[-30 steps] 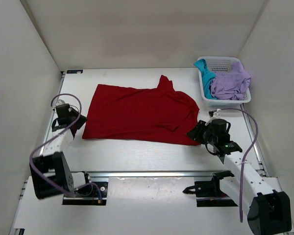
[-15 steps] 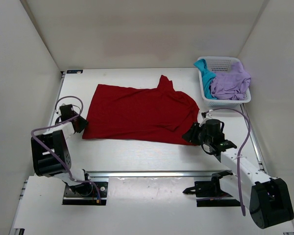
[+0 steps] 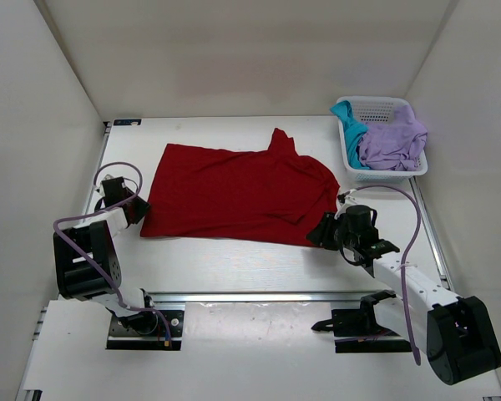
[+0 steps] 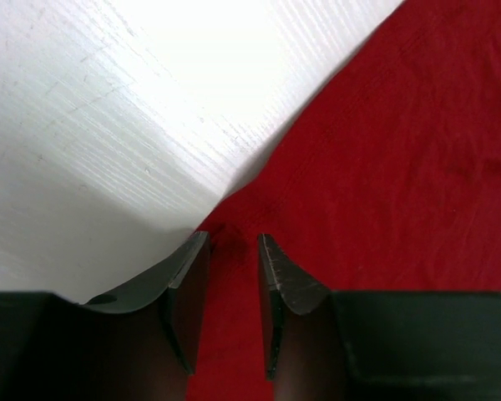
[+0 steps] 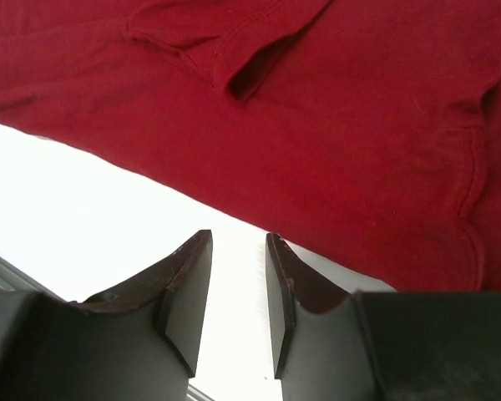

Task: Fold and stack the t-shirts
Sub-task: Fold the flattened tshirt in 1/3 of the way

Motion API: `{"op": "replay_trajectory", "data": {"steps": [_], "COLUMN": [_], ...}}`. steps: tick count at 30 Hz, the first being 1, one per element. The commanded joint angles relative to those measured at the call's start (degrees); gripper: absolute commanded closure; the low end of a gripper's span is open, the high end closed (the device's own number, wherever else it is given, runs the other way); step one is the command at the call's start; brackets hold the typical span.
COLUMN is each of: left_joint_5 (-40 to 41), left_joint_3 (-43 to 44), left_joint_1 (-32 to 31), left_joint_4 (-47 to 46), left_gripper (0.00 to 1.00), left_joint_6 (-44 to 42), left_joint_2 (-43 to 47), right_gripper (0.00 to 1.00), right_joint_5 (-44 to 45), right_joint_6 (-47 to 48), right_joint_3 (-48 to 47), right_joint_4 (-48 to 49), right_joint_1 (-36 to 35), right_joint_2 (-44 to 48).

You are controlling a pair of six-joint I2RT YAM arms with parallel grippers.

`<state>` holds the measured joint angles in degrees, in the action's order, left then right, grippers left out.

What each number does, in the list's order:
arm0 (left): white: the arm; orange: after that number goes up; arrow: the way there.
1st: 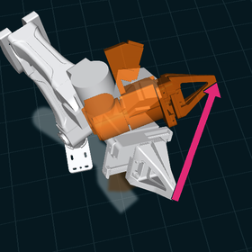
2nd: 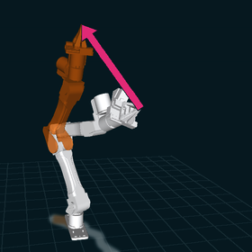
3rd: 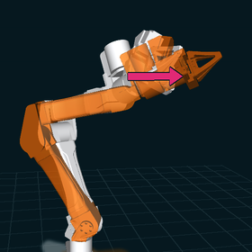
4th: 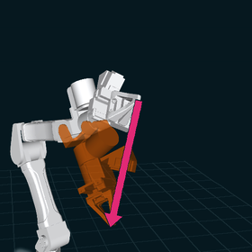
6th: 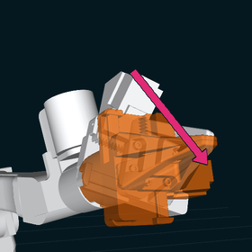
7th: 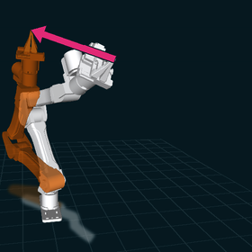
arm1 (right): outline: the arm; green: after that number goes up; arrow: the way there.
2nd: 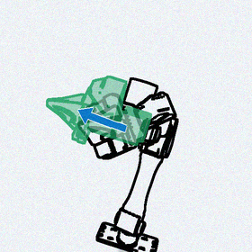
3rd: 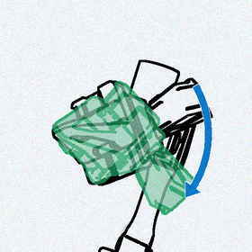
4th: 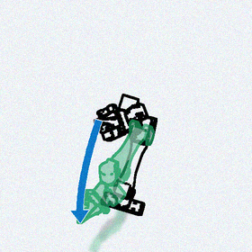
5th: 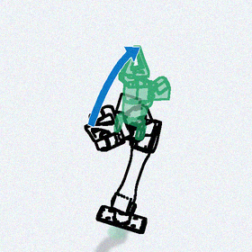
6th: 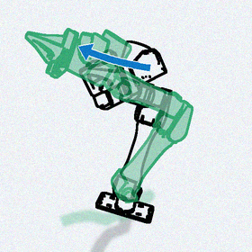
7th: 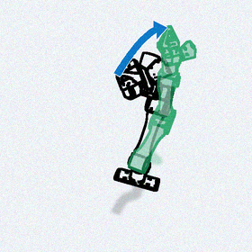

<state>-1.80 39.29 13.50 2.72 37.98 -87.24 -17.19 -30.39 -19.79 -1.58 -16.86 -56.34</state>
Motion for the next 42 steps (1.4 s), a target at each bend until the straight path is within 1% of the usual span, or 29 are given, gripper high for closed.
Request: {"op": "replay_trajectory", "data": {"steps": [1,3,5,7,9,10,12,15,17,21,22,23,24,25,26,29,35,38,42], "left_joint_5": [-0.9,-0.9,-0.9,-0.9,-1.0,-1.3,-0.9,-0.4,-0.1,-0.6,-0.9,-1.3,-1.3,-1.4,-1.6,-0.4,-1.4,-1.6,-2.3], "left_joint_3": [0.8,1.1,1.1,0.7,0.9,1.0,1.1,1.3,1.1,1.5,1.1,1.3,1.2,1.1,1.6,1.3,1.0,2.1,3.1], "left_joint_1": [0.0,-0.2,0.0,0.0,-0.2,-0.1,-0.1,-0.5,-0.7,-0.3,-0.2,-0.5,-0.4,-0.2,0.4,-0.4,0.0,-0.5,-0.5], "left_joint_4": [-1.8,-1.4,-1.6,-1.8,-1.7,-1.6,-0.9,-0.6,-0.3,-0.3,-0.4,-0.7,-0.6,-0.8,-0.4,0.4,1.3,1.3,0.5], "left_gripper": [0.62,0.68,0.78,0.82,0.80,0.74,0.69,0.68,0.70,0.78,0.78,0.83,0.89,0.93,1.00,1.00,1.00,1.00,1.00], "left_joint_6": [0.1,0.0,0.3,0.3,0.1,0.1,-0.1,-0.4,-0.4,-0.4,-0.4,-0.9,-0.2,-0.2,0.0,-0.3,-0.2,0.7,1.7], "left_joint_2": [0.1,0.1,0.4,1.1,0.8,0.7,-0.3,-0.3,-0.5,-1.4,-2.0,-1.9,-1.9,-1.9,-1.8,1.5,8.7,9.4,7.4], "right_gripper": [0.69,0.70,0.70,0.70,0.70,0.69,0.69,0.69,0.70,0.70,0.70,0.70,0.70,0.70,0.70,0.70,0.70,0.70,0.70], "right_joint_5": [0.9,0.7,0.8,0.9,0.8,1.0,0.7,0.0,0.0,-0.5,-0.4,-0.4,-0.2,0.0,-0.2,-0.3,-0.6,-0.3,-0.7], "right_joint_6": [0.6,0.4,0.6,0.5,0.5,0.6,0.7,0.3,0.5,0.3,0.4,0.4,0.5,0.3,0.5,0.4,0.8,0.7,0.4], "right_joint_3": [0.5,0.8,0.7,0.9,0.5,0.5,0.4,0.7,0.9,0.8,1.1,0.5,0.5,0.3,0.4,0.8,0.5,0.4,1.4], "right_joint_4": [3.2,3.1,3.2,3.2,3.2,3.1,3.0,3.2,3.3,3.3,3.4,3.3,3.4,3.5,3.7,3.7,4.9,5.5,5.9], "right_joint_1": [-0.7,-0.5,-0.4,-0.5,-0.4,-0.6,-0.5,0.2,0.6,0.9,1.0,0.8,0.4,0.3,0.3,-0.1,0.4,0.1,0.6], "right_joint_2": [0.2,0.5,0.3,0.3,0.6,0.4,1.1,1.3,1.4,1.9,2.1,2.1,2.1,1.9,1.8,1.3,-0.2,-1.1,-1.0]}}
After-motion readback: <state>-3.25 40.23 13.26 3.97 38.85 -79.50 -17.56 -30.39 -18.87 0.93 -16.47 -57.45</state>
